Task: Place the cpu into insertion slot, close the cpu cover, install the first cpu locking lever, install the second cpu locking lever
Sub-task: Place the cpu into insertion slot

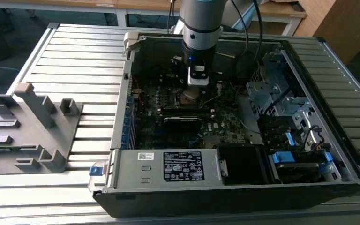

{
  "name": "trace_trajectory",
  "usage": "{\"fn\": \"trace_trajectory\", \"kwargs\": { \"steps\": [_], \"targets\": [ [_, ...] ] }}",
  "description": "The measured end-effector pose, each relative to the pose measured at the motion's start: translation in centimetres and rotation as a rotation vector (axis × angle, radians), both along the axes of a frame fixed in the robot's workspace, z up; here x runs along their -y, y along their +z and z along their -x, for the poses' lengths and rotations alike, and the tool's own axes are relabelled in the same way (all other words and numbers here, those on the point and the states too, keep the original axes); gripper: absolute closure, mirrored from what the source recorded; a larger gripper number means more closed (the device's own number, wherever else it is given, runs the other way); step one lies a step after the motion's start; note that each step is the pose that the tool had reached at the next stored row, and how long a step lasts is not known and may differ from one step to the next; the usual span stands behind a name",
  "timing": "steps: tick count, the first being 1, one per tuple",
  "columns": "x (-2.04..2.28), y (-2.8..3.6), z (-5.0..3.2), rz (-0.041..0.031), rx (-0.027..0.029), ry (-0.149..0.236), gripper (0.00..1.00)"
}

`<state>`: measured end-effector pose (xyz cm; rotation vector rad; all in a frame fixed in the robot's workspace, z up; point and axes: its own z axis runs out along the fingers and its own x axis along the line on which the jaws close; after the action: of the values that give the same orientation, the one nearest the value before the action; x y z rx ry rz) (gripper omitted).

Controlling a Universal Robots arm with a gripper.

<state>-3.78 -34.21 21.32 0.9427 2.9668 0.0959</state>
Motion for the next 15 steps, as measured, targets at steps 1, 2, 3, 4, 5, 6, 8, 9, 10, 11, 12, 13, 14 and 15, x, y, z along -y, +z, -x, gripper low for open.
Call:
{"fn": "trace_trajectory", "kwargs": {
  "steps": [1,2,3,4,5,6,8,9,10,11,12,13,14,15],
  "targets": [
    [0.00,0.00,0.00,0.0001,0.0000,-0.018,0.46],
    [0.00,-0.01,0.00,0.0001,0.0000,-0.036,0.46],
    [0.00,-0.01,0.00,0.0000,0.0000,-0.054,0.46],
    [0.00,-0.02,0.00,0.0000,0.0000,-0.072,0.46],
    [0.00,-0.02,0.00,0.0001,0.0000,-0.090,0.46],
    [0.00,-0.02,0.00,0.0000,0.0000,-0.108,0.46],
    [0.00,-0.03,0.00,0.0000,0.0000,-0.145,0.46],
    [0.00,-0.03,0.00,0.0000,0.0000,-0.164,0.46],
    [0.00,-0.04,0.00,0.0001,0.0000,-0.181,0.46],
    [0.00,-0.04,0.00,0.0000,0.0000,-0.199,0.46],
    [0.00,-0.05,0.00,0.0000,0.0000,-0.235,0.46],
    [0.00,-0.05,0.00,0.0000,0.0000,-0.254,0.46],
    [0.00,-0.06,0.00,0.0001,0.0000,-0.272,0.46],
    [0.00,-0.07,0.00,0.0001,0.0000,-0.308,0.46]
  ]
}}
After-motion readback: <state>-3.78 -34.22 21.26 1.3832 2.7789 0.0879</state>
